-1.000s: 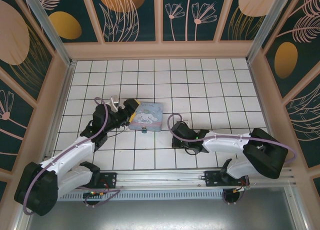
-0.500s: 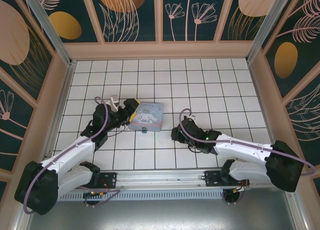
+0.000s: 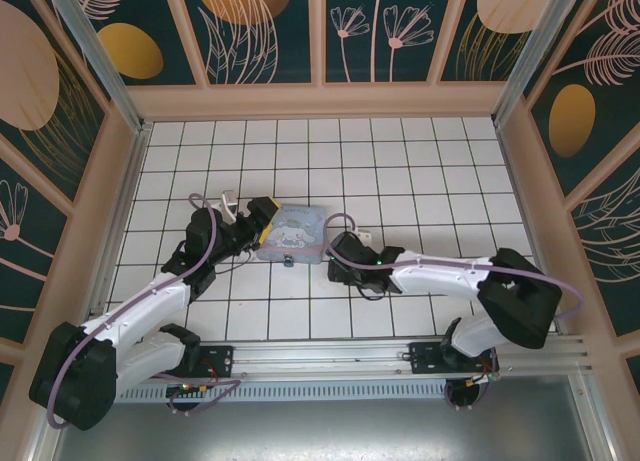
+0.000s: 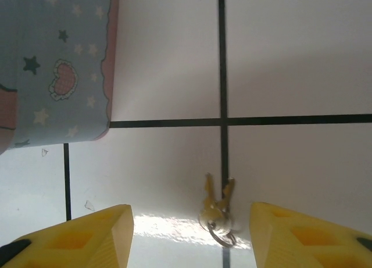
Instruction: Unlock a padlock with a key
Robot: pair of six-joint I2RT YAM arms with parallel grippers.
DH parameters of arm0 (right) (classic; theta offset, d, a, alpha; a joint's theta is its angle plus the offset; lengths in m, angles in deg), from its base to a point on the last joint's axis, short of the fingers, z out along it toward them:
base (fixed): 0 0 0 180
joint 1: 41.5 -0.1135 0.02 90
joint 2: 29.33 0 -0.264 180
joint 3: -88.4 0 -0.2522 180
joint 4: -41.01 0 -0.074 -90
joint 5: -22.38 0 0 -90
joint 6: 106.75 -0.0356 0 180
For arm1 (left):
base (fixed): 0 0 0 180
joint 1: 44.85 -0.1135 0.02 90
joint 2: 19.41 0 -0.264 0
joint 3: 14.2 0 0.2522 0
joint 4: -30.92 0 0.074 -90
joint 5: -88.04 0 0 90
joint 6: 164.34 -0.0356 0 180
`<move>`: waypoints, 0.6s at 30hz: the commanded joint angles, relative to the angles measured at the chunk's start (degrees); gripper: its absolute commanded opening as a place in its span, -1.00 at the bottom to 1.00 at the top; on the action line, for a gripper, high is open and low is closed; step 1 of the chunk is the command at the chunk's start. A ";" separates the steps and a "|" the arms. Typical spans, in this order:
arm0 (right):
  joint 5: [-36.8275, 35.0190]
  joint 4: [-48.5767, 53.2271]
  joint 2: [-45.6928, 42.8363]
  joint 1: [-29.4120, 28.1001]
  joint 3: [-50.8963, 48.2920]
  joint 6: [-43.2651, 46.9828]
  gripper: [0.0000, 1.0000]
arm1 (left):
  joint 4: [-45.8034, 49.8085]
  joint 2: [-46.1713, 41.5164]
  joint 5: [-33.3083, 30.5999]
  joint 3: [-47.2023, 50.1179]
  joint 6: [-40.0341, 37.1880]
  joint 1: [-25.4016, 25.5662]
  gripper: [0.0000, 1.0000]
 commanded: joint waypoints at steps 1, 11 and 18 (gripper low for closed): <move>-2.10 4.33 2.85 -1.15 2.77 1.30 0.01 | -1.45 0.25 -0.68 -0.61 -0.16 0.41 0.75; -2.17 3.34 6.23 -3.20 1.34 -0.66 -0.36 | -1.63 0.63 -0.64 -0.70 -0.10 0.46 0.75; -3.41 3.79 5.89 -2.74 0.69 -0.58 -1.00 | -1.92 0.86 -0.72 -0.57 0.03 0.41 0.75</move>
